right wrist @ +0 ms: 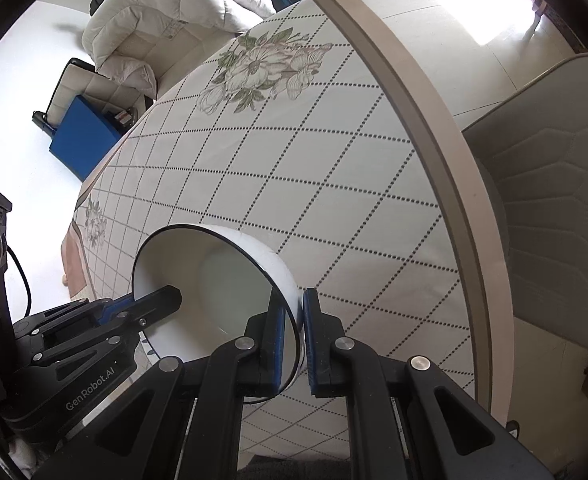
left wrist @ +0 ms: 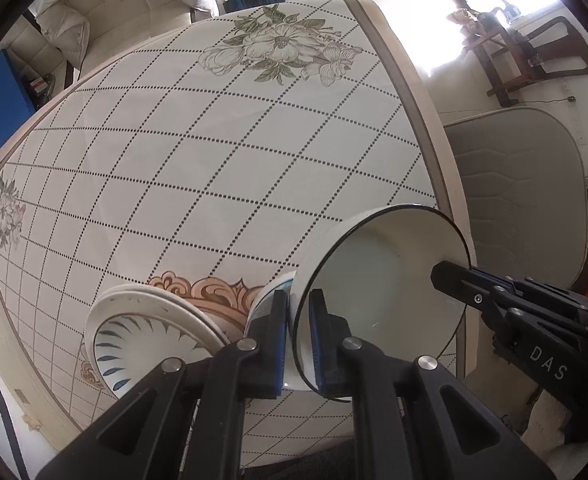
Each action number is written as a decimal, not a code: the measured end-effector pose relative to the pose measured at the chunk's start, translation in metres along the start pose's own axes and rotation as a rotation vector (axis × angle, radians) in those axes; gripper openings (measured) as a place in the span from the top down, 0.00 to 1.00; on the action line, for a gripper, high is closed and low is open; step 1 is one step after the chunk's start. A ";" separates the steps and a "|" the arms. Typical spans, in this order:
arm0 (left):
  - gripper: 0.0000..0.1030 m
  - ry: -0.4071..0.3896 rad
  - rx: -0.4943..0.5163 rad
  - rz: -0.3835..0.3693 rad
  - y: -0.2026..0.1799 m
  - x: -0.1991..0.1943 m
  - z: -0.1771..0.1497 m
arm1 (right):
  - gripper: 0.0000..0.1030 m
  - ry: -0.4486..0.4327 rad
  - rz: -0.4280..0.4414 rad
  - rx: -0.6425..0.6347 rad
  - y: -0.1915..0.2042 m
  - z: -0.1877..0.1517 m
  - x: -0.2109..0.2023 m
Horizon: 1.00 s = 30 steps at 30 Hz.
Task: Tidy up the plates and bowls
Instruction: 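Lift the large dark-rimmed bowl and carry it onto the bowl stack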
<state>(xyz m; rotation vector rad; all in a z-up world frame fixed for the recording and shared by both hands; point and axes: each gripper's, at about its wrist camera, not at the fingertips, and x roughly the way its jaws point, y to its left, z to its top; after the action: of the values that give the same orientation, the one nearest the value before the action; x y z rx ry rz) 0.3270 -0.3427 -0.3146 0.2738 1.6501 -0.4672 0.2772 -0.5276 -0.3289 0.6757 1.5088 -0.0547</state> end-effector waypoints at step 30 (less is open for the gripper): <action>0.91 0.117 -0.057 0.001 0.025 0.054 -0.040 | 0.89 0.127 -0.073 -0.043 0.020 -0.043 0.067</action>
<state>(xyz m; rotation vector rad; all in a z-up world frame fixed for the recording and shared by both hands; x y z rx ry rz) 0.2957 -0.3072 -0.3680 0.2641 1.7741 -0.4088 0.2538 -0.4671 -0.3795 0.5987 1.6524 -0.0353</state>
